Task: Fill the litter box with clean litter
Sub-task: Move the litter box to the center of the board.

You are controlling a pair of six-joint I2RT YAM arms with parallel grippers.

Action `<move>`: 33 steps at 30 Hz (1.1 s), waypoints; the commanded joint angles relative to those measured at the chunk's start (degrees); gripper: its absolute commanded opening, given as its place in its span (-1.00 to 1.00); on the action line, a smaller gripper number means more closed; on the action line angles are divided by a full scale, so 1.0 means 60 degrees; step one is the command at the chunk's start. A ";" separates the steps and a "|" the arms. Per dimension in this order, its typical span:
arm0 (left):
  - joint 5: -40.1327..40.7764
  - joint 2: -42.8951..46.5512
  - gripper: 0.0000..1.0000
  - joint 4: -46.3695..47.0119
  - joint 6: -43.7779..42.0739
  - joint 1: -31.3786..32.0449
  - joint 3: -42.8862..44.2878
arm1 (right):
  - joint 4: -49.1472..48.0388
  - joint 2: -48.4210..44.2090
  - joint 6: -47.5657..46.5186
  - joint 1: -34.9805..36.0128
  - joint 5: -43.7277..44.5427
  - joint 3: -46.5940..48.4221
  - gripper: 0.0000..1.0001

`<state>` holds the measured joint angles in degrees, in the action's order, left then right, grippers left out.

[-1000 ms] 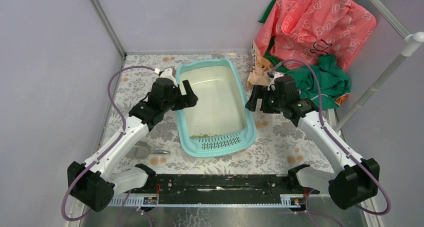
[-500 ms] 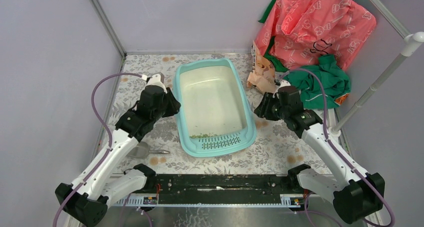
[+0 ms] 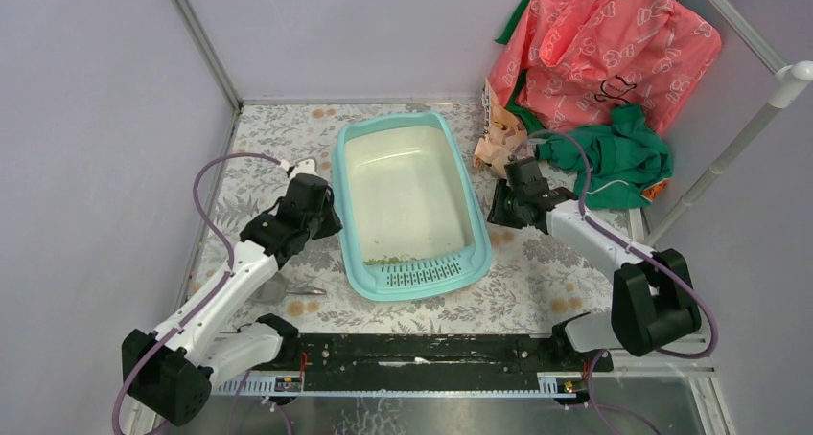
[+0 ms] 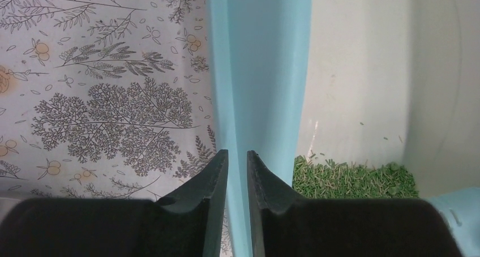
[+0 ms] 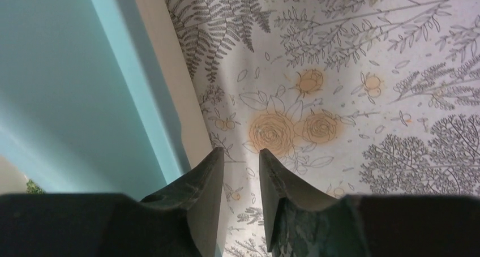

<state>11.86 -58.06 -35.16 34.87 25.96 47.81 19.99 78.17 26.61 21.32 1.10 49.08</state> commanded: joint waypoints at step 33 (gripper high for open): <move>-0.1241 0.1877 -0.20 -0.1377 0.0414 -0.0137 0.0856 | -0.0548 0.6146 -0.0356 0.0772 -0.2132 0.7072 -0.07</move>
<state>10.39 -46.70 -43.35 39.09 25.34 49.47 13.17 118.10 26.79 26.00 -14.46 88.16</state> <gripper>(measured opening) 0.403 0.447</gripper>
